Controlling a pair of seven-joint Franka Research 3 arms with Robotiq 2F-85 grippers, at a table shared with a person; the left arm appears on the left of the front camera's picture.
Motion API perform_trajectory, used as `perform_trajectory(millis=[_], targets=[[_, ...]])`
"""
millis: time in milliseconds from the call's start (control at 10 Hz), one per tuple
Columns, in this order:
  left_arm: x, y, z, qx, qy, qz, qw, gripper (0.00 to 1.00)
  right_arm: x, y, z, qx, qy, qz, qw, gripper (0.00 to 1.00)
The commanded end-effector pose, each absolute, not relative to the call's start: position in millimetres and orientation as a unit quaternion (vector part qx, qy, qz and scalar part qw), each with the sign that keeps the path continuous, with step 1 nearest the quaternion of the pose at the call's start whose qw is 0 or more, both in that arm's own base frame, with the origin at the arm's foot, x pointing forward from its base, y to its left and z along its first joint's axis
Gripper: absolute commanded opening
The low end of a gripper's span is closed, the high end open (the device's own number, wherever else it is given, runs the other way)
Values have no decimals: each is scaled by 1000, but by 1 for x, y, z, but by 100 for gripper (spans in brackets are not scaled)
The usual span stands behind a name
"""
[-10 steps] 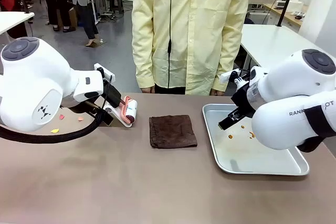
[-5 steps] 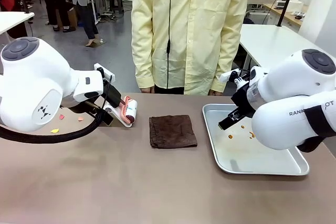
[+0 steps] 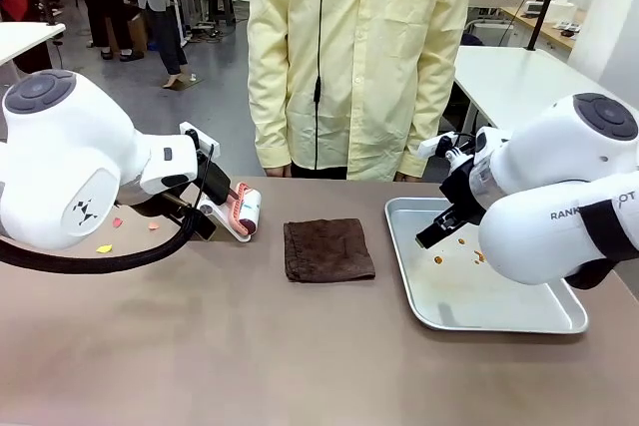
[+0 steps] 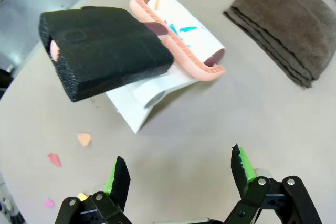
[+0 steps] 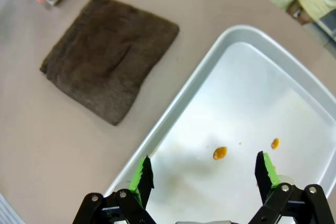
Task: Clean the surface of the table.
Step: Hold the Lint Roller with your left hand and the towel with your right hand.
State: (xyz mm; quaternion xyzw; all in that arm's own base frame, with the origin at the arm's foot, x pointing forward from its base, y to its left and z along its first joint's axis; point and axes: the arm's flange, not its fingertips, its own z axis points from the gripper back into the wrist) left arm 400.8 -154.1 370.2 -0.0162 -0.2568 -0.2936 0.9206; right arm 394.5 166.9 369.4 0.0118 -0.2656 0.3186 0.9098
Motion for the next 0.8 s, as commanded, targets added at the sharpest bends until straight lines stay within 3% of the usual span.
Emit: perform_trajectory(millis=[0,200,500,700], targets=[[377,-147,394,-67,-207,-286,933,100,381,152,385,6,-157,327,932,100],[358,-138,417,-144,-135,-200,960,100,365,132,414,68,-101,246,962,100],[328,-88,454,-263,-164,-156,938,100,339,81,464,284,1,163,945,100],[304,-14,477,-353,-213,-119,903,100,318,18,478,421,-15,106,901,100]])
